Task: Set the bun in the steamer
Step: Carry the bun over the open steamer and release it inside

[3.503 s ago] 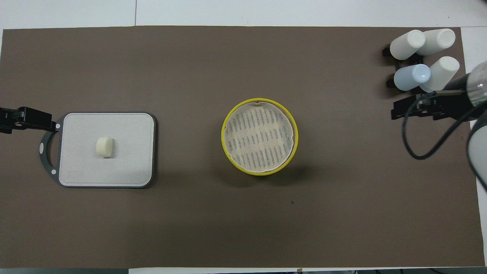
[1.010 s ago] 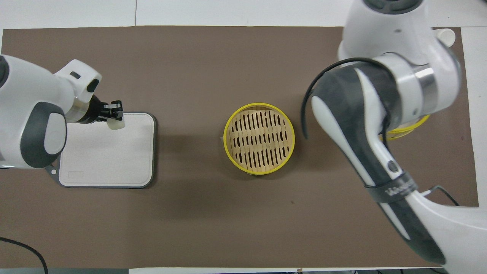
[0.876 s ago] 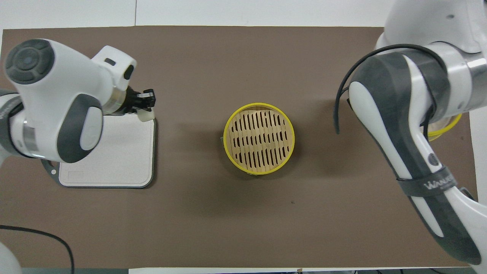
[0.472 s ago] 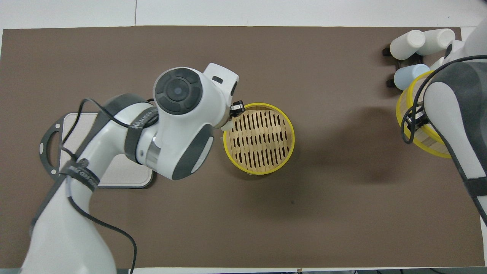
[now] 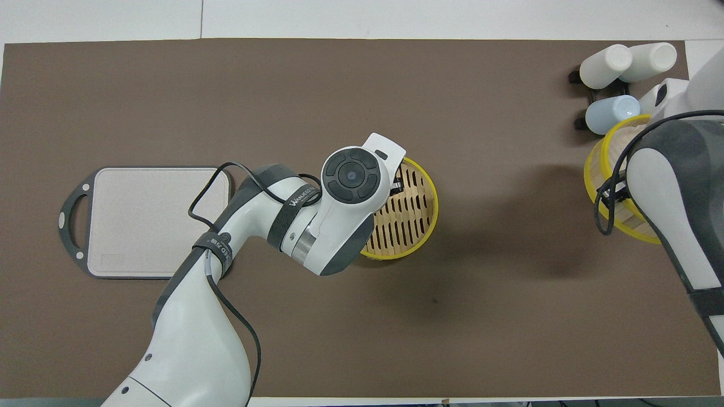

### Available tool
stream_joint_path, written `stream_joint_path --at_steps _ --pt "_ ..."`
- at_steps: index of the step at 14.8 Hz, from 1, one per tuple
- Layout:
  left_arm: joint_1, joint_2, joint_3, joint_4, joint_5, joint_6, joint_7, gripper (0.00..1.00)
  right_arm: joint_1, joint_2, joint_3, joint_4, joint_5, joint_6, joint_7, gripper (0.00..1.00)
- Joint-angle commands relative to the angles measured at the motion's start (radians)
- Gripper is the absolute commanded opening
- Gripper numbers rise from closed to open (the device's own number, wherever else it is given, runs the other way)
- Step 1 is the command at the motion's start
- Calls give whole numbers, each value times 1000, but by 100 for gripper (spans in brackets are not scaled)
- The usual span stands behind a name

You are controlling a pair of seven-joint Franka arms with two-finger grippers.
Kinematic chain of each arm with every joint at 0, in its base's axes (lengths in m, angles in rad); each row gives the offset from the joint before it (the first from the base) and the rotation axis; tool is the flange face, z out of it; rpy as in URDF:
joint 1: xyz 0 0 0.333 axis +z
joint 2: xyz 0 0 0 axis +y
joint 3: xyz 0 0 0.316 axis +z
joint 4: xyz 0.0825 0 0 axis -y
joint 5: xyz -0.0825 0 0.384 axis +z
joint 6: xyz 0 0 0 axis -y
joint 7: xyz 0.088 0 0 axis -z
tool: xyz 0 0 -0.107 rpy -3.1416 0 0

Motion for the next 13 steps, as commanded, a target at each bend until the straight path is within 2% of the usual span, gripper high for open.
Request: stream_joint_path --at_steps 1,2,5,7,10,12,13 --pt "-13 -26 15 -23 21 14 -11 67 -2 -33 2 -35 -9 21 -4 0" --pt "-13 -26 15 -23 21 9 -11 99 -1 -33 2 -37 -9 22 -4 0" --pt "-13 -47 13 -31 21 -17 -11 100 1 -33 3 -35 -9 23 -2 0" --pt "3 -95 13 -41 19 -68 -5 100 16 -32 9 -29 6 24 18 0" --pt "110 -239 15 -55 19 -250 33 100 189 -32 9 -27 9 132 219 0" --pt "232 -325 19 -52 19 -363 163 100 332 -9 11 -32 35 255 463 0" --pt "295 -360 19 -52 19 -408 235 100 399 23 11 -27 91 309 564 0"
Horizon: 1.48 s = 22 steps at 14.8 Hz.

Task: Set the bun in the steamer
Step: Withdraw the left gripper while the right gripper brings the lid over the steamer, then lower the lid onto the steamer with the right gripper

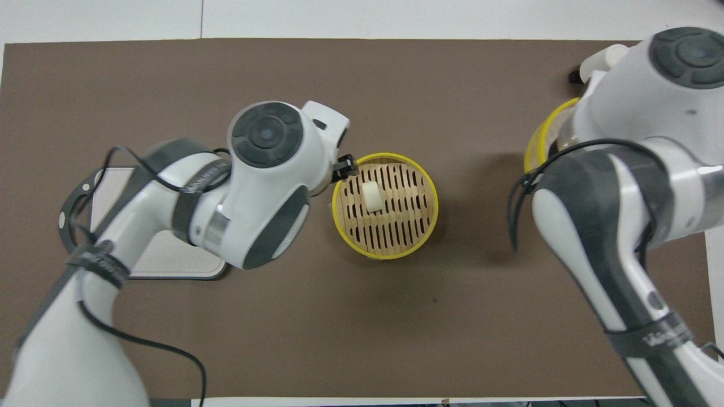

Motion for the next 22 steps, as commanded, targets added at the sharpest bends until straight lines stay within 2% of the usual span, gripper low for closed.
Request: stream_joint_path --at_steps 1,3,4,6,7,10,17,22 --pt "188 -138 -9 -53 7 -128 213 100 176 48 -4 -6 73 141 277 0" --pt "332 -181 -9 -51 7 -199 420 100 247 132 -2 57 81 219 390 0" --pt "398 -195 -9 -47 7 -216 515 100 281 183 -4 104 80 221 436 0" --pt "468 -213 -7 -42 7 -238 604 100 354 305 -8 225 64 218 517 0" --pt "494 -217 -7 -41 7 -248 643 100 382 327 -8 229 45 235 539 0" --pt "529 -230 -4 -33 7 -274 724 100 384 324 -4 179 12 307 539 0" --pt "525 -241 -4 -1 8 -328 728 100 394 334 -4 140 12 368 542 0" --pt "517 -191 5 44 2 -363 728 100 407 323 -4 103 12 370 541 0"
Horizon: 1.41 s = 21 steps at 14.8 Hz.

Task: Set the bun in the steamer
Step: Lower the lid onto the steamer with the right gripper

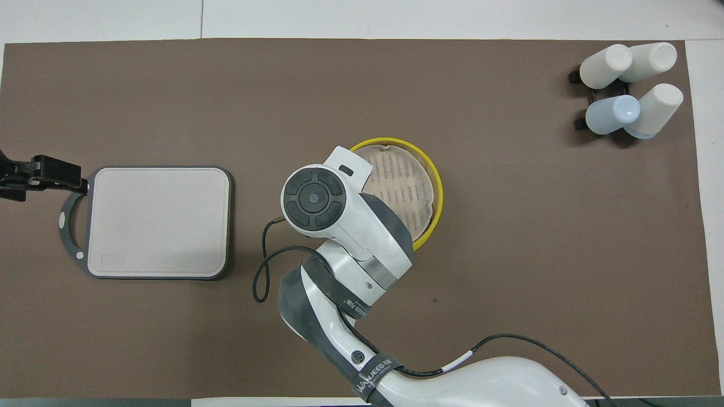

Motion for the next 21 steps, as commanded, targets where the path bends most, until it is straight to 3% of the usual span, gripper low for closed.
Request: stream_joint_path --at_steps 1,11,21 --pt "2 36 3 65 1 -55 17 100 5 -10 -1 -50 1 33 7 0" --pt "-2 31 -14 113 6 -66 70 100 -4 -15 1 -56 15 14 4 0" --pt "-2 -32 -13 58 3 -54 74 100 -1 -15 1 -53 21 15 60 0"
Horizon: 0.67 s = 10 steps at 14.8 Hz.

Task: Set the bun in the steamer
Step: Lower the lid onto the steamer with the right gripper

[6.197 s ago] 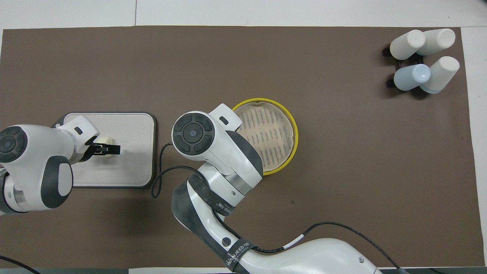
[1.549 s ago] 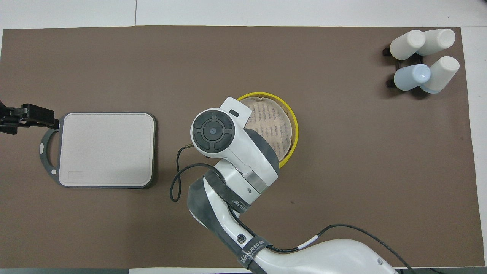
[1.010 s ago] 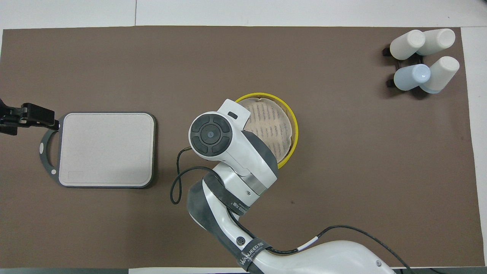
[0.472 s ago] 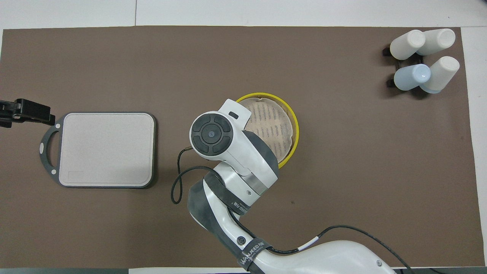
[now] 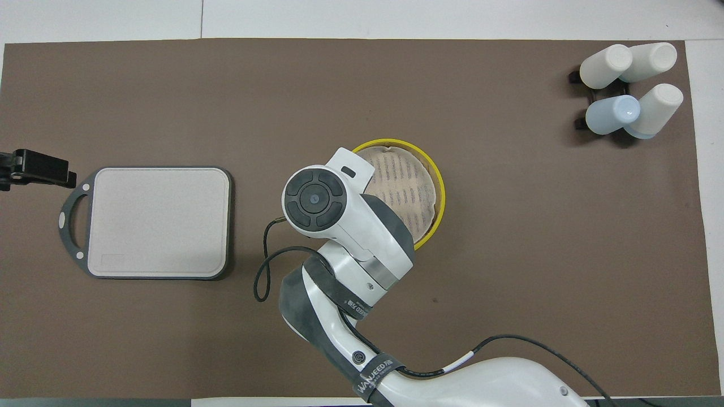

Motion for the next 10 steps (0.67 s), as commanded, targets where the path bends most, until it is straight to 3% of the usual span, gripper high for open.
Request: stream_joint_path --at_steps 1,10 --pt "-2 -27 3 -27 3 -10 15 100 -3 -11 4 -43 34 20 48 0" --pt "-3 -37 3 -46 3 -15 18 100 -5 -7 4 -45 79 70 61 0"
